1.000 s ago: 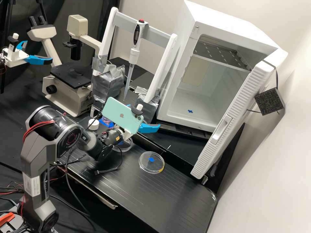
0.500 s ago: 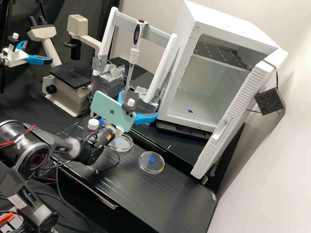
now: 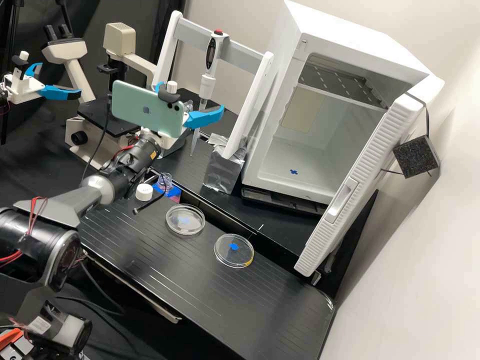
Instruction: Use the pipette
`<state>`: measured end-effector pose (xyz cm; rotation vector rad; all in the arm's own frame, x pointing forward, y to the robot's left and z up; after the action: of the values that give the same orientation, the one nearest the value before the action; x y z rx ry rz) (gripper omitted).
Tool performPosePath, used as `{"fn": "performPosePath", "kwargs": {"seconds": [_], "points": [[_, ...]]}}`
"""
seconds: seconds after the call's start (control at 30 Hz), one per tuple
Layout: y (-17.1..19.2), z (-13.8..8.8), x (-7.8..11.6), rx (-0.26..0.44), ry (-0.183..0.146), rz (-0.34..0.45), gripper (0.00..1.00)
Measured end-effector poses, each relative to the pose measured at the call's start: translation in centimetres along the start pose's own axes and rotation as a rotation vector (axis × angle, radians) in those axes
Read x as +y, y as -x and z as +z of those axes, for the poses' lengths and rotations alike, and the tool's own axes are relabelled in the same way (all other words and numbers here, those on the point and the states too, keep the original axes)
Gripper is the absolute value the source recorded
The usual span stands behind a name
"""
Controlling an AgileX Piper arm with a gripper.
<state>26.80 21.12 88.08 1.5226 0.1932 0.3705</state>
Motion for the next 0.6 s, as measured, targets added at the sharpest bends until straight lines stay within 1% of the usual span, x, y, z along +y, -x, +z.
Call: {"fn": "performPosePath", "kwargs": {"seconds": [0.1,0.13,0.17,0.23,0.3,0.4,0.43,0.5,0.6], "points": [[-1.6,-0.9,0.6,-0.01,0.01,0.011,1.0],[-2.0,-1.1,0.7,-0.016,0.019,0.009,1.0],[-2.3,-1.3,0.7,-0.023,0.019,0.009,1.0],[-3.3,-1.7,0.7,-0.034,0.029,0.005,1.0],[-4.1,-2.0,0.6,-0.048,0.042,-0.001,1.0],[-5.4,-2.3,0.0,-0.058,0.083,-0.026,1.0],[-5.5,-2.3,0.0,-0.061,0.089,-0.029,1.0],[-6.4,-2.3,-0.5,-0.073,0.112,-0.055,1.0],[-7.3,-2.3,-0.9,-0.085,0.117,-0.068,1.0]]}}
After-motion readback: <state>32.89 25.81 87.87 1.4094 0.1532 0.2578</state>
